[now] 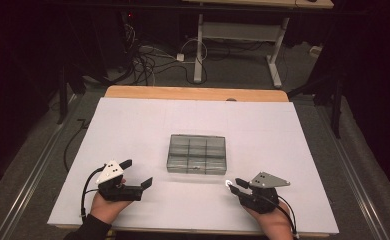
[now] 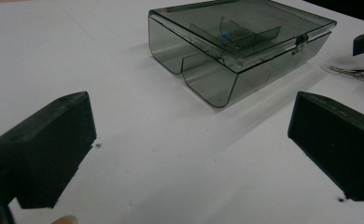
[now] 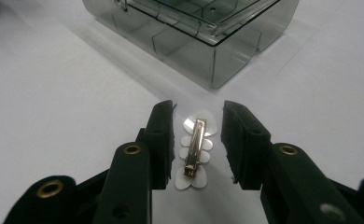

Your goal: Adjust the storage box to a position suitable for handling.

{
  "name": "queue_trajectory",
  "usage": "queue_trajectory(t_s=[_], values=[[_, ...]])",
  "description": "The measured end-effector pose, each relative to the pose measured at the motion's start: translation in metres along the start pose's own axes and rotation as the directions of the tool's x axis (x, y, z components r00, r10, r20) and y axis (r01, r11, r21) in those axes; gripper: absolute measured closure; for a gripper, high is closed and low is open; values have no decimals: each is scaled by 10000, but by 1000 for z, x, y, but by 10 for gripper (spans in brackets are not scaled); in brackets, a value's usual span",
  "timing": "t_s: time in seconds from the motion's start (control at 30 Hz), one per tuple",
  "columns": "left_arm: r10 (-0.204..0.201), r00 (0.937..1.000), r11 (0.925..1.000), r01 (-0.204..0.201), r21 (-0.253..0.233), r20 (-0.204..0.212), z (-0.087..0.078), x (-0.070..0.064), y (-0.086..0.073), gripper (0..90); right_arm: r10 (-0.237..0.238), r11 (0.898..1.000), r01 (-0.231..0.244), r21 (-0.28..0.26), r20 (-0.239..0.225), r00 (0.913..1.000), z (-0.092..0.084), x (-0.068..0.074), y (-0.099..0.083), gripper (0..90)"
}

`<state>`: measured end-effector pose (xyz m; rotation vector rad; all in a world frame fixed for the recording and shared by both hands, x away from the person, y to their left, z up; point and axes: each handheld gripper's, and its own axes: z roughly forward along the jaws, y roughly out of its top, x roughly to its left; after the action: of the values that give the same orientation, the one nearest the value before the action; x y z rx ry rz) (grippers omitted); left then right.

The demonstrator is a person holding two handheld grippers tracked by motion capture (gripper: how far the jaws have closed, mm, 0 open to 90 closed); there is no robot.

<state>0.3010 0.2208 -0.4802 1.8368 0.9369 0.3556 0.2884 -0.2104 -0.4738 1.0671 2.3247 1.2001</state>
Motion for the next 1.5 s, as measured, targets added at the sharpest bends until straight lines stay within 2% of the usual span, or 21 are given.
queue_trajectory(t_s=[0.1, 0.2, 0.4, 0.67, 0.9, 1.17, 1.37, 1.5], values=[[-15, 10000, 10000, 15, 24, 42, 1, -1, 0, 29, 42, 9998, -41, -185, 98, 9999, 0, -1, -1, 640], [-26, 10000, 10000, 25, 57, 76, 1, -2, 0, 60, 434, 9981, -428, -453, 120, 9990, 1, -4, -1, 639], [-48, 9999, 10000, 47, 88, 155, 2, -3, 0, 160, 649, 9956, -624, -695, 345, 9973, 0, -6, -1, 694], [1, 9983, 9996, -17, 286, 586, 5, -5, 0, 424, 572, 9958, -526, -743, 608, 9965, -1, -4, -1, 761], [141, 9983, 9991, -164, 388, 565, 8, -9, 0, 670, 295, 9974, -249, -670, 687, 9972, -1, -1, -2, 811], [261, 9983, 9988, -283, 407, 524, 8, -14, 1, 868, 41, 9971, 9, -763, 651, 9979, -1, 2, 1, 878], [234, 9977, 9989, -259, 380, 634, 8, -16, 0, 881, -114, 9964, 161, -832, 559, 9984, 2, 3, 4, 900], [503, 9954, 9973, -545, 496, 811, 13, -18, 0, 881, -231, 9964, 266, -807, 439, 9988, 4, 3, 5, 900]])
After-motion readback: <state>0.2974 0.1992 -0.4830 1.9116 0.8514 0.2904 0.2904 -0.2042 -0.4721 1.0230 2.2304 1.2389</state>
